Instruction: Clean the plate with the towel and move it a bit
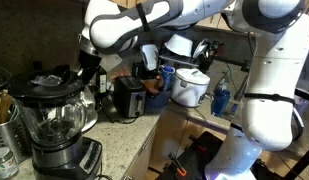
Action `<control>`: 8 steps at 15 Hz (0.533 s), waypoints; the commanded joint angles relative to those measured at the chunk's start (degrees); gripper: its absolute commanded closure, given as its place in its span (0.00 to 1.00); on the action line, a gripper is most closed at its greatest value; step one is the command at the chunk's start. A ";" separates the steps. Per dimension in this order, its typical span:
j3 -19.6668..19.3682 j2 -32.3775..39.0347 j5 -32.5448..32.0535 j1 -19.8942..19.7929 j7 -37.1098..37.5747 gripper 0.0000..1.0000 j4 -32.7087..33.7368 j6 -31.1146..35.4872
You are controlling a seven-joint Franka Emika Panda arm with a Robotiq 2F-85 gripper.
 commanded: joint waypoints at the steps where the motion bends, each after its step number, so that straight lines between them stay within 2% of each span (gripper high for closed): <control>1: -0.90 5.57 -8.24 2.09 3.84 0.94 -3.51 9.23; 5: -5.72 12.45 -18.55 6.25 12.85 0.94 -2.45 16.58; 8: -9.18 15.05 -21.84 8.82 15.48 0.94 -0.79 12.67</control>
